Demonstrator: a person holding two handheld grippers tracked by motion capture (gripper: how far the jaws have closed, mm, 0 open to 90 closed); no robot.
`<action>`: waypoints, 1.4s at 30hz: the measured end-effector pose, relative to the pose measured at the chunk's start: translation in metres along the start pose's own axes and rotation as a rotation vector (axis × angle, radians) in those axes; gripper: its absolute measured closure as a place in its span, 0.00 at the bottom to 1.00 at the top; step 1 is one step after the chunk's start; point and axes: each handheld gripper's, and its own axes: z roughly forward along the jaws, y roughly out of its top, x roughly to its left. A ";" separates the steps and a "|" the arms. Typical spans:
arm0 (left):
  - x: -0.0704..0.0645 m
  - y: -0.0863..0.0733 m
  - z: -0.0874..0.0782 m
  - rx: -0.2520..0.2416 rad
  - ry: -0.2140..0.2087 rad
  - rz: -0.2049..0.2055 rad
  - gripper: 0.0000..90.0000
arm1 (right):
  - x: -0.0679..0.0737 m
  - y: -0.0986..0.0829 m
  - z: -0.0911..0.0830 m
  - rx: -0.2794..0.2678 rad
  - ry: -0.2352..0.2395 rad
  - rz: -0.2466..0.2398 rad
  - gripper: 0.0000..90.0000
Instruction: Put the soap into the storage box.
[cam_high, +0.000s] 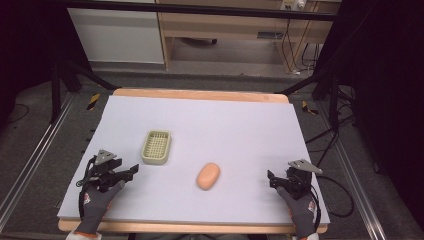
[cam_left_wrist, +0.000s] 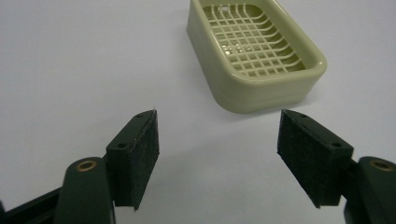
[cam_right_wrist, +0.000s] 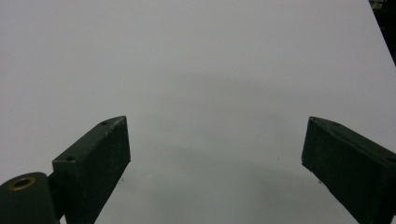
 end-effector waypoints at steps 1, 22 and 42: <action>0.000 0.000 0.000 0.000 0.000 0.000 0.33 | 0.000 0.000 0.000 0.000 0.000 0.000 0.09; -0.038 0.005 -0.001 0.004 -0.084 0.052 0.32 | 0.003 -0.001 -0.001 -0.002 -0.007 0.000 0.09; -0.071 0.013 0.003 0.010 -0.141 0.109 0.29 | 0.004 -0.001 -0.002 -0.012 -0.002 0.002 0.09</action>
